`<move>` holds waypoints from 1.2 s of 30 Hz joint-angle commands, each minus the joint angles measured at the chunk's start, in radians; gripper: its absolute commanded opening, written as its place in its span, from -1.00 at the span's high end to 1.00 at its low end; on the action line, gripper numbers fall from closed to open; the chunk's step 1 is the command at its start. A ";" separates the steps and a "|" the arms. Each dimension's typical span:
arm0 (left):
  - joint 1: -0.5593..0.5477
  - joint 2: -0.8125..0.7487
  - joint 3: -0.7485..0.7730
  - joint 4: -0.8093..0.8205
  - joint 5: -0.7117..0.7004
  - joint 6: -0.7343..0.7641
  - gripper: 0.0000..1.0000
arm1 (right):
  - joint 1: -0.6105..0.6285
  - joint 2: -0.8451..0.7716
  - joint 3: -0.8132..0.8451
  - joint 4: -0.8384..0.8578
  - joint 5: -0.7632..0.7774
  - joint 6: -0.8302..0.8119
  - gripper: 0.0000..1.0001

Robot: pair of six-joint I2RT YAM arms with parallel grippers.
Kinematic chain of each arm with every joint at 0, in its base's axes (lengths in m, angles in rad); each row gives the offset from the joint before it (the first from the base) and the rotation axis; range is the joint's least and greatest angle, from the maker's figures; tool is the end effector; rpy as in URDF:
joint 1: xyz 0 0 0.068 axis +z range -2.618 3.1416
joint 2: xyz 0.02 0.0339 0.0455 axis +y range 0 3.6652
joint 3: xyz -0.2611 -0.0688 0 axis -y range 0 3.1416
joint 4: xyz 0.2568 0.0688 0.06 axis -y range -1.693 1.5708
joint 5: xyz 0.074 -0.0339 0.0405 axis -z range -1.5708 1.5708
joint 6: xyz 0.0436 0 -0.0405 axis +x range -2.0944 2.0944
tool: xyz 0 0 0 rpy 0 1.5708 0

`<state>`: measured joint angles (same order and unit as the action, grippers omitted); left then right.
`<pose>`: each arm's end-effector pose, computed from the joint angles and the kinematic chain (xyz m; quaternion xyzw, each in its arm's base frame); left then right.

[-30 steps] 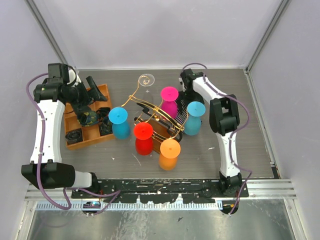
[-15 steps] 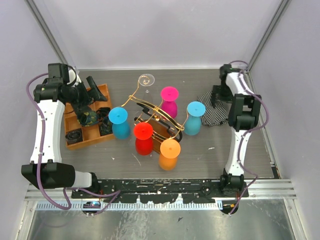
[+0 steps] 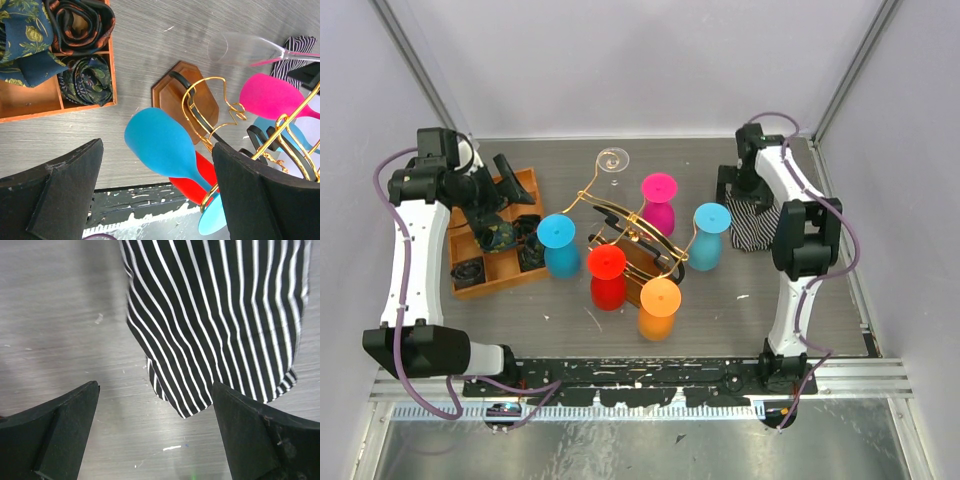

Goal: Take the wine glass off the wine glass rack

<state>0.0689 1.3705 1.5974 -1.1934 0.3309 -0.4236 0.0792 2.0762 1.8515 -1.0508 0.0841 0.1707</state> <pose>0.2706 0.0045 0.3908 -0.1820 0.9252 -0.2066 0.2612 0.4432 0.0315 0.2309 0.0514 0.9869 -0.0229 0.1510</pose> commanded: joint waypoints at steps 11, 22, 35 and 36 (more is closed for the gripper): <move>-0.004 -0.017 -0.007 -0.012 -0.006 0.026 -0.96 | -0.180 0.088 -0.130 0.043 -0.093 0.112 -1.00; -0.002 0.050 -0.041 0.047 -0.059 0.016 -0.96 | -0.291 0.344 0.242 0.065 0.039 0.070 -1.00; -0.004 0.148 -0.080 0.106 -0.147 0.025 -0.96 | -0.282 0.164 0.166 0.279 0.046 0.119 -1.00; -0.004 0.157 -0.084 0.105 -0.144 0.024 -0.96 | -0.273 0.132 0.147 0.279 0.011 0.117 -1.00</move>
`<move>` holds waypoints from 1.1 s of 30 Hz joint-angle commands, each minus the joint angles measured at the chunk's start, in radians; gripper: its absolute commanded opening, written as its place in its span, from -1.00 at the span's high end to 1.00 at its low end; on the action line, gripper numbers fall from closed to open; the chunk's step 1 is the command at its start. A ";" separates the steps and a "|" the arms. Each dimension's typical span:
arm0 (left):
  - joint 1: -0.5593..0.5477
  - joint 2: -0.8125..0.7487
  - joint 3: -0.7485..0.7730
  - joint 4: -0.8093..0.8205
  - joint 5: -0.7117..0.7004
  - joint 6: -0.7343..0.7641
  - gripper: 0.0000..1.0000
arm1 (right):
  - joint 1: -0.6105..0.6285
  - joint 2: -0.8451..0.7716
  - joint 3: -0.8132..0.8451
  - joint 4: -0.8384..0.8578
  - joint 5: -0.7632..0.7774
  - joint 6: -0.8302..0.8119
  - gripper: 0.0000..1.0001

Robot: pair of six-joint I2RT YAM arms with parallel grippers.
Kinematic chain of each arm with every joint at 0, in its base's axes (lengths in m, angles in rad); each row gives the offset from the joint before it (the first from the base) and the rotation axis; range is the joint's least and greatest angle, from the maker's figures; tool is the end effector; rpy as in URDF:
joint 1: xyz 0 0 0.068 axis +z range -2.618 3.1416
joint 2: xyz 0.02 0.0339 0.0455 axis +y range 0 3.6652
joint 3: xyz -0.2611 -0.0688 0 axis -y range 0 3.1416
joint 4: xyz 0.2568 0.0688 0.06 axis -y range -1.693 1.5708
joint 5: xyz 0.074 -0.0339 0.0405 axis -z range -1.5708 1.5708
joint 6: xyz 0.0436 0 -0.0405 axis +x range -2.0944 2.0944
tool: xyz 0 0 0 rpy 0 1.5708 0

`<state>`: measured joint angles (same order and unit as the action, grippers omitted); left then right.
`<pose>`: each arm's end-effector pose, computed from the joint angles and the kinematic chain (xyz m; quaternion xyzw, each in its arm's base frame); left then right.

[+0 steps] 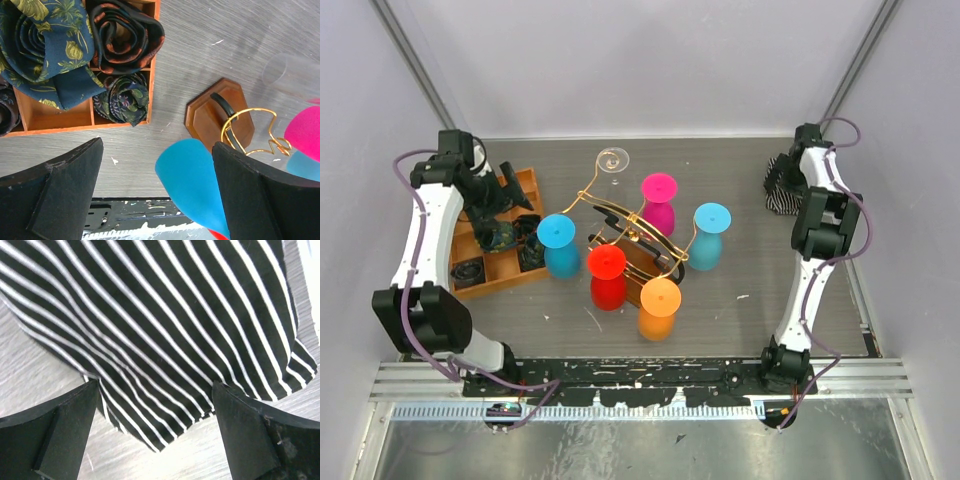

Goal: Take the wine glass off the wine glass rack

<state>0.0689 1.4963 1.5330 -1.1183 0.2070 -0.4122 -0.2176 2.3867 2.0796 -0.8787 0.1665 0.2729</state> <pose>0.3097 0.0124 0.3403 -0.2056 0.9432 -0.1399 0.2202 0.5033 -0.1187 0.1635 0.2529 0.9450 -0.0763 0.1928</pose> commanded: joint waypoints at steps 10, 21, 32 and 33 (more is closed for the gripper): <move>-0.007 0.006 -0.123 -0.126 -0.268 -0.007 -0.96 | 0.164 -0.444 -0.126 0.022 -0.143 -0.017 -1.00; 0.014 -0.122 -0.467 0.002 -0.143 -0.169 -0.96 | 0.207 -0.564 -0.130 -0.002 -0.228 -0.005 -1.00; 0.038 -0.049 -0.537 0.106 -0.166 -0.254 -0.96 | 0.255 -0.606 -0.134 -0.002 -0.230 -0.001 -1.00; 0.043 -0.037 -0.541 0.108 -0.169 -0.259 -0.96 | 0.256 -0.610 -0.135 -0.004 -0.230 -0.004 -1.00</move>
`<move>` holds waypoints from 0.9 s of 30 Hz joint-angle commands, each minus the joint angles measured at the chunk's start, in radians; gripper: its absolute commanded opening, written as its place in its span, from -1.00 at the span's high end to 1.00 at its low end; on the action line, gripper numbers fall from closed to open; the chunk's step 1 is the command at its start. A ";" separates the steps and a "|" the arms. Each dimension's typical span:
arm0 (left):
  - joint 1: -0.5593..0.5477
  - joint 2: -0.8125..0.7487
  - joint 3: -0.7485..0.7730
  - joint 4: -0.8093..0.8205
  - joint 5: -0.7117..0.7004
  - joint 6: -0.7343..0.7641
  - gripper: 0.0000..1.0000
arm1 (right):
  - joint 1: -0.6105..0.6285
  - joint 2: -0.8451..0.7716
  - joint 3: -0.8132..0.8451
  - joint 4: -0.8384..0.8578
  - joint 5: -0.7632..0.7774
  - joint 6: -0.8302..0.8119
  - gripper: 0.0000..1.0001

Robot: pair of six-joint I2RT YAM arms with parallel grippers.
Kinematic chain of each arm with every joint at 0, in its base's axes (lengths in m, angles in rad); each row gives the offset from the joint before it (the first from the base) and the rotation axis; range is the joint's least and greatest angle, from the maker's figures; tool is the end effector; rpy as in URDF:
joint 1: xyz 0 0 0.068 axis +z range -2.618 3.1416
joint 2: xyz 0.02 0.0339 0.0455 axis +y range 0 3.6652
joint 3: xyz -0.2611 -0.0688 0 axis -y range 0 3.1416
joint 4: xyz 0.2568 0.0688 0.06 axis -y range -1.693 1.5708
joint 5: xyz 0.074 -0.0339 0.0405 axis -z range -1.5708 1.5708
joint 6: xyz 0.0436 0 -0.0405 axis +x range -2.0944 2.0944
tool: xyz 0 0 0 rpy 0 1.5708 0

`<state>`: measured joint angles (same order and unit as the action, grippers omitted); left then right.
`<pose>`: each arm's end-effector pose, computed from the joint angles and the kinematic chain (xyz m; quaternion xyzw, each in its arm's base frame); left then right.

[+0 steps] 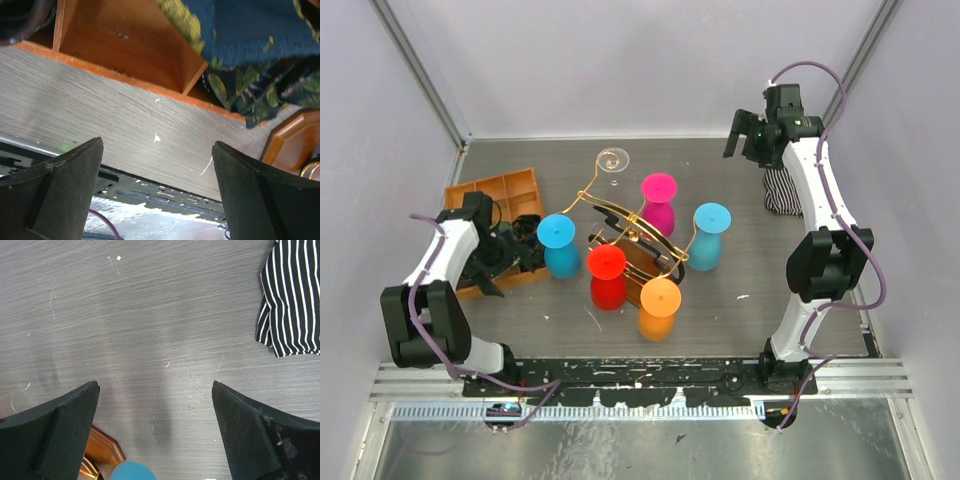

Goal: Take the wine glass off the wine glass rack

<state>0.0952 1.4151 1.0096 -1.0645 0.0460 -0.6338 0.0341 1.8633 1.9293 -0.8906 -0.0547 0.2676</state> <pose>0.2500 0.0219 0.2083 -0.3549 0.9333 -0.0355 0.0424 0.4270 0.0170 0.3540 0.0985 0.9257 0.0799 0.3564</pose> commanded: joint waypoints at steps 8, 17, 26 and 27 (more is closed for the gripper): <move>0.112 0.114 -0.029 0.102 0.012 -0.036 -0.96 | 0.004 -0.113 0.006 -0.001 -0.008 -0.005 -1.00; 0.237 0.254 0.105 0.101 -0.006 -0.003 -0.96 | 0.004 -0.138 -0.024 -0.002 -0.003 -0.023 -1.00; 0.344 0.367 0.282 0.062 -0.024 0.017 -0.96 | 0.004 -0.158 -0.026 -0.005 -0.003 -0.036 -1.00; 0.354 0.374 0.302 0.050 -0.036 0.021 -0.96 | 0.004 -0.158 -0.028 -0.005 -0.011 -0.035 -1.00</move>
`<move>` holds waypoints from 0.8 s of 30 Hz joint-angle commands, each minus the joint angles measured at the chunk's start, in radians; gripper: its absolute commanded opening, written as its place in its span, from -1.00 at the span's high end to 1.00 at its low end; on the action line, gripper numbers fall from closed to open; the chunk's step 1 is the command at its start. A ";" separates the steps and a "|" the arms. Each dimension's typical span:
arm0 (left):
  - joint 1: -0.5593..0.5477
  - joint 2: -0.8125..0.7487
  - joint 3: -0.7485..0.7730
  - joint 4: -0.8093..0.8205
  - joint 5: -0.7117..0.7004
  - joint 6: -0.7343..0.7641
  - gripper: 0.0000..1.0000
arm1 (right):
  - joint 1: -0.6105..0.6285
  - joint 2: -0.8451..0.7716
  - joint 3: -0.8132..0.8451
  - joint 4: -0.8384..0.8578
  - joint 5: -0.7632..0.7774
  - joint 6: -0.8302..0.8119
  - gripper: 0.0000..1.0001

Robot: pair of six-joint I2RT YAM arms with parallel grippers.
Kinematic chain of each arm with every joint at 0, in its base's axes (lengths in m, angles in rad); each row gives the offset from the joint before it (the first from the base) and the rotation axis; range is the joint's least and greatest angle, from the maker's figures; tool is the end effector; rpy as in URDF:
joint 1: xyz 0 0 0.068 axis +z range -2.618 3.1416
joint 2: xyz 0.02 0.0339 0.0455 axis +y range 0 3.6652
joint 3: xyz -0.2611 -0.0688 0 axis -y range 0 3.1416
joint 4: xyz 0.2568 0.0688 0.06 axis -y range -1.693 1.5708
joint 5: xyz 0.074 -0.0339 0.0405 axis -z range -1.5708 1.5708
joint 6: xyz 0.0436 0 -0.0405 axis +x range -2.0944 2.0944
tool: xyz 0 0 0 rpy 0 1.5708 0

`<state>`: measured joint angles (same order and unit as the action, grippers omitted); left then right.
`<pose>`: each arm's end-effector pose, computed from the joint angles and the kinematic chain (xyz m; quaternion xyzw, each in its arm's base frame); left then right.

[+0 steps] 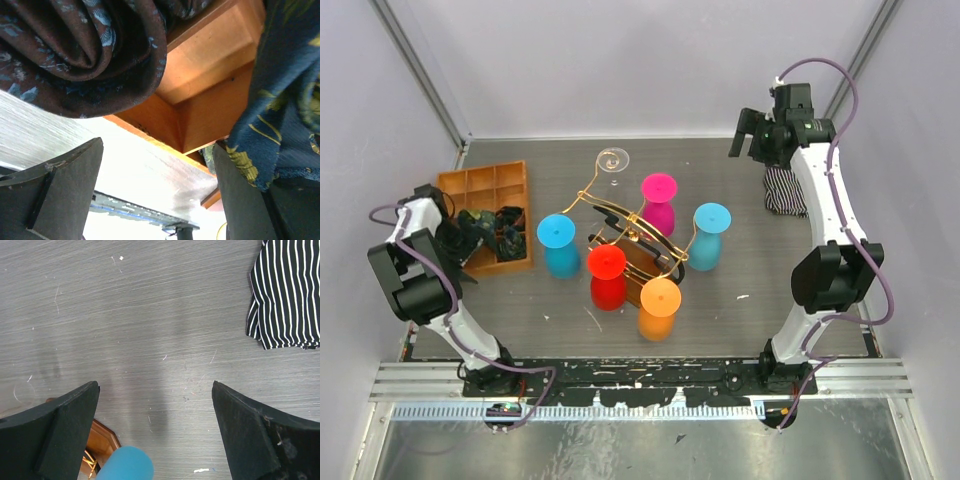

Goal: Take the wine glass off the wine glass rack

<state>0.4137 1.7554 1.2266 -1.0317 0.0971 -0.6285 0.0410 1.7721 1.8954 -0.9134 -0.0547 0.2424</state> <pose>0.2957 0.1252 0.1750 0.4970 -0.8664 0.0488 0.0001 0.4020 0.0189 0.3770 0.0826 0.9208 0.0788 0.3730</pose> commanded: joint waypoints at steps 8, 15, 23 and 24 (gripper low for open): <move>0.143 0.036 0.154 -0.020 -0.137 0.051 -0.96 | -0.003 -0.065 -0.003 0.018 -0.024 -0.009 -1.00; 0.149 -0.025 0.143 -0.010 -0.055 0.044 -1.00 | -0.003 -0.069 -0.003 0.020 -0.031 -0.010 -1.00; -0.060 -0.146 0.056 0.049 0.045 0.026 -0.99 | -0.003 -0.068 -0.020 0.020 -0.045 0.003 -1.00; -0.105 -0.141 0.046 0.061 0.047 0.018 -0.99 | -0.003 -0.069 -0.022 0.019 -0.045 0.003 -1.00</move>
<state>0.3870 1.6257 1.3132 -1.0142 0.0784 -0.5949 0.0410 1.7557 1.8767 -0.9131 -0.0795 0.2424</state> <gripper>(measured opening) 0.995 0.999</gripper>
